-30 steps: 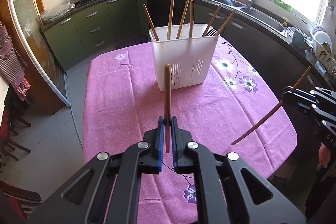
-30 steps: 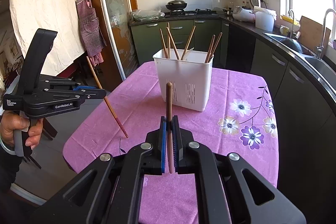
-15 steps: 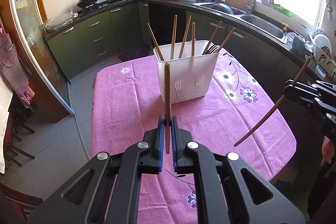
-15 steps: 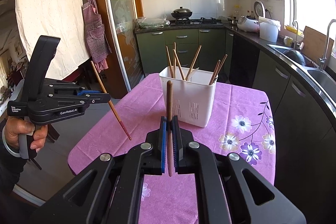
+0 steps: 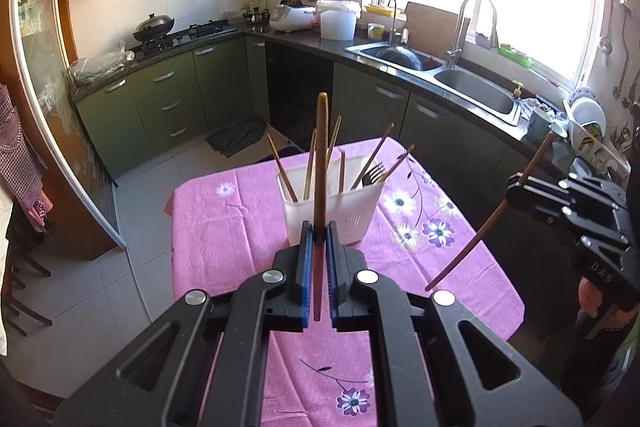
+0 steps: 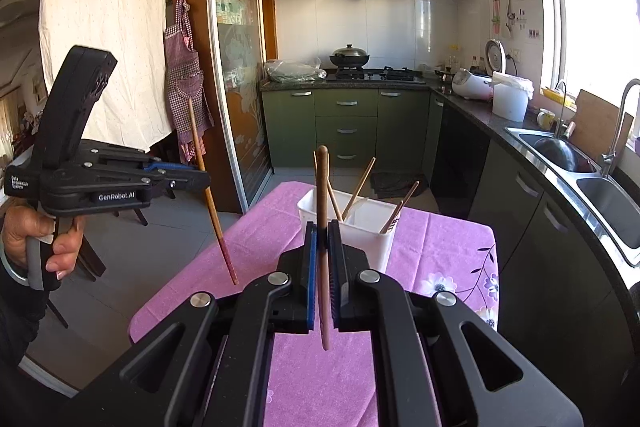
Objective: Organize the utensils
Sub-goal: 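Insert the left gripper's chopstick into the holder while the right gripper carries its chopstick over, then lower the right gripper's chopstick into the holder and open the right gripper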
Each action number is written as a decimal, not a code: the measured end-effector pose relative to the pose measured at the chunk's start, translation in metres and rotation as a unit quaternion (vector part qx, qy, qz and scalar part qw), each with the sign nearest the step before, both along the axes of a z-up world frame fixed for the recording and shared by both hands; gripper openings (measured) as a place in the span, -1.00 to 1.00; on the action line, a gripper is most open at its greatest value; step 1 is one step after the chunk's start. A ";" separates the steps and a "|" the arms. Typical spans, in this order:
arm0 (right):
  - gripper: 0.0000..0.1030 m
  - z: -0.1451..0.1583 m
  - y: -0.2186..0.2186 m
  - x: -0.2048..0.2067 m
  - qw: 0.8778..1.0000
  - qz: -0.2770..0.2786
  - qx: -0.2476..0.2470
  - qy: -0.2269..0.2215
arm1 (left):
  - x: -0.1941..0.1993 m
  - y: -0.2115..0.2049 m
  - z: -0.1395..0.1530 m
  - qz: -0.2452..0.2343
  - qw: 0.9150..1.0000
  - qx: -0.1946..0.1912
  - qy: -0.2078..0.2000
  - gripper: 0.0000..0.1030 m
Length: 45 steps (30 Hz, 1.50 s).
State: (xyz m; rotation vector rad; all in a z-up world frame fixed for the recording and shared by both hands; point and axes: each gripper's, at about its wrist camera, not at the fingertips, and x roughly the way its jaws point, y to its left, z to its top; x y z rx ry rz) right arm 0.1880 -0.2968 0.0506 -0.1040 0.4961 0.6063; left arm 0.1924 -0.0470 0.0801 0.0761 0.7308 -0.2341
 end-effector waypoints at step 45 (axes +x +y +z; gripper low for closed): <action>-0.88 0.063 0.015 0.118 0.996 -0.015 0.083 -0.016 | -0.038 0.020 -0.093 0.109 0.988 -0.021 -0.105 0.86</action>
